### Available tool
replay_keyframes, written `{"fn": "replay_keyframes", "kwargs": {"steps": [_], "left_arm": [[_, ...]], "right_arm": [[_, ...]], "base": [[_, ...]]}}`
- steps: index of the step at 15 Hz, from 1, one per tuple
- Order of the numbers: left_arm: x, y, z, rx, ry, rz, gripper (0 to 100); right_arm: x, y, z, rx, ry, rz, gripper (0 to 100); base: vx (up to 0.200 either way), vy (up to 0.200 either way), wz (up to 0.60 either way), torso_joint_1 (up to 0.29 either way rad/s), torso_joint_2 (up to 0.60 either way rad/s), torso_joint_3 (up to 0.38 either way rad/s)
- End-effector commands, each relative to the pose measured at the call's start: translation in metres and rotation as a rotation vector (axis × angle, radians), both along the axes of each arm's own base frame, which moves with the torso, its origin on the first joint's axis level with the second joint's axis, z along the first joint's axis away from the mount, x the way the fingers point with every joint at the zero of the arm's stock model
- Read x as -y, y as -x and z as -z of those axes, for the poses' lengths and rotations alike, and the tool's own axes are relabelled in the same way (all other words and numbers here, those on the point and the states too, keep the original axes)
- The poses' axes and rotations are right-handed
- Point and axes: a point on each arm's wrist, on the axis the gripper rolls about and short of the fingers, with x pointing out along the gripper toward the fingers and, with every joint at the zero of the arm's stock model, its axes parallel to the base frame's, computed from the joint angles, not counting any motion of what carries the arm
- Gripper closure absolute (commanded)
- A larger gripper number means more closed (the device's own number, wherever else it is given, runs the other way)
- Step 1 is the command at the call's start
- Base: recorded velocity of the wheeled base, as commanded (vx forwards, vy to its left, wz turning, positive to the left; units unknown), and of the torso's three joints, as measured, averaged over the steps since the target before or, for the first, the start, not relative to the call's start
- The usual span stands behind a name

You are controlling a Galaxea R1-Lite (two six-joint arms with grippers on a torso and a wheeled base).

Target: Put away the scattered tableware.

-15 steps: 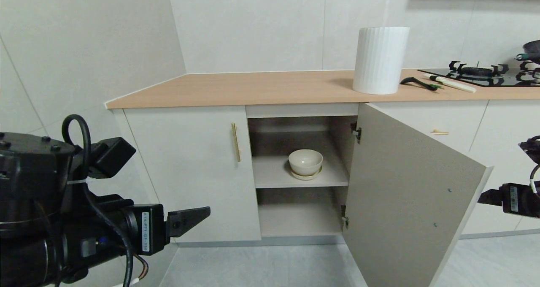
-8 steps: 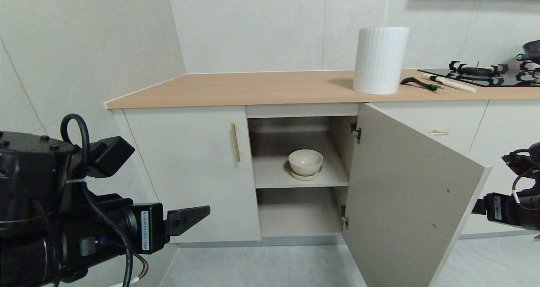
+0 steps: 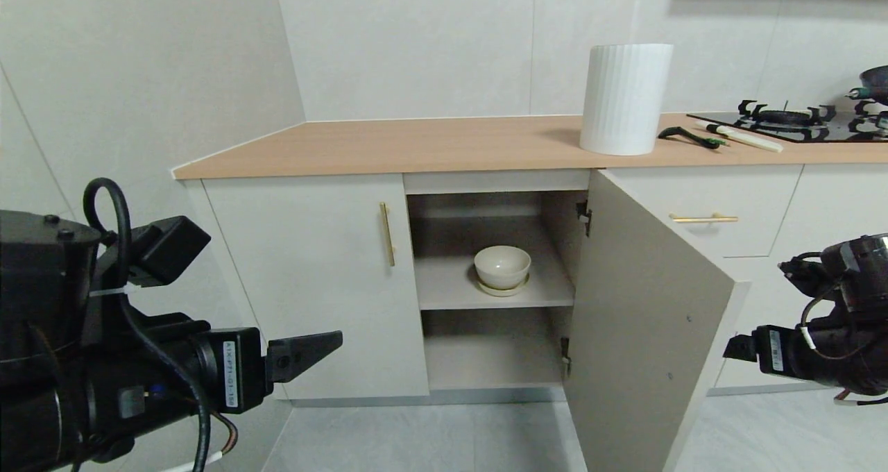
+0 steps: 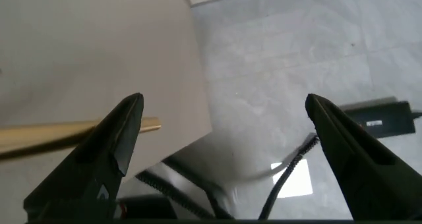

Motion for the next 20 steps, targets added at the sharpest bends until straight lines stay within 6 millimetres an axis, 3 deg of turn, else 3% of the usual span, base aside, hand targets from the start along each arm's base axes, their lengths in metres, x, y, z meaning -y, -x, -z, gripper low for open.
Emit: {"fn": "replay_keyframes", "kwargs": {"steps": [1, 3, 4, 5, 7, 9, 12, 16, 20], "left_arm": [[-0.002, 0.003, -0.004, 0.016, 0.010, 0.001, 0], [-0.003, 0.004, -0.005, 0.022, 0.012, 0.004, 0], [-0.003, 0.004, -0.005, 0.023, 0.010, 0.003, 0], [-0.003, 0.005, -0.005, 0.026, 0.010, 0.004, 0], [-0.004, 0.006, -0.010, 0.047, 0.014, 0.006, 0], [-0.003, 0.005, -0.010, 0.046, 0.010, 0.008, 0], [-0.002, 0.003, -0.007, 0.031, 0.002, 0.009, 0], [0.001, -0.001, -0.003, 0.014, -0.009, 0.008, 0], [0.001, -0.002, -0.002, 0.008, -0.010, 0.012, 0]], "right_arm": [[-0.020, -0.003, -0.005, 0.032, -0.010, -0.090, 0], [-0.051, -0.021, -0.009, 0.065, -0.030, -0.215, 0], [-0.055, -0.023, -0.009, 0.067, -0.029, -0.225, 0], [-0.075, -0.031, -0.006, 0.061, -0.024, -0.288, 0], [-0.089, -0.040, -0.006, 0.070, -0.015, -0.337, 0], [-0.110, -0.064, -0.002, 0.081, -0.009, -0.380, 0], [-0.130, -0.082, 0.019, 0.041, -0.004, -0.407, 0], [-0.142, -0.101, 0.048, 0.040, -0.010, -0.406, 0], [-0.157, -0.118, 0.057, 0.157, -0.145, -0.318, 0]], "base": [[0.000, 0.000, 0.00, 0.000, 0.00, 0.000], [0.000, 0.000, 0.00, 0.000, 0.00, 0.000], [0.000, 0.000, 0.00, 0.000, 0.00, 0.000], [0.000, 0.000, 0.00, 0.000, 0.00, 0.000], [0.000, 0.000, 0.00, 0.000, 0.00, 0.000], [0.000, 0.000, 0.00, 0.000, 0.00, 0.000], [0.000, 0.000, 0.00, 0.000, 0.00, 0.000], [0.000, 0.000, 0.00, 0.000, 0.00, 0.000], [0.000, 0.000, 0.00, 0.000, 0.00, 0.000]]}}
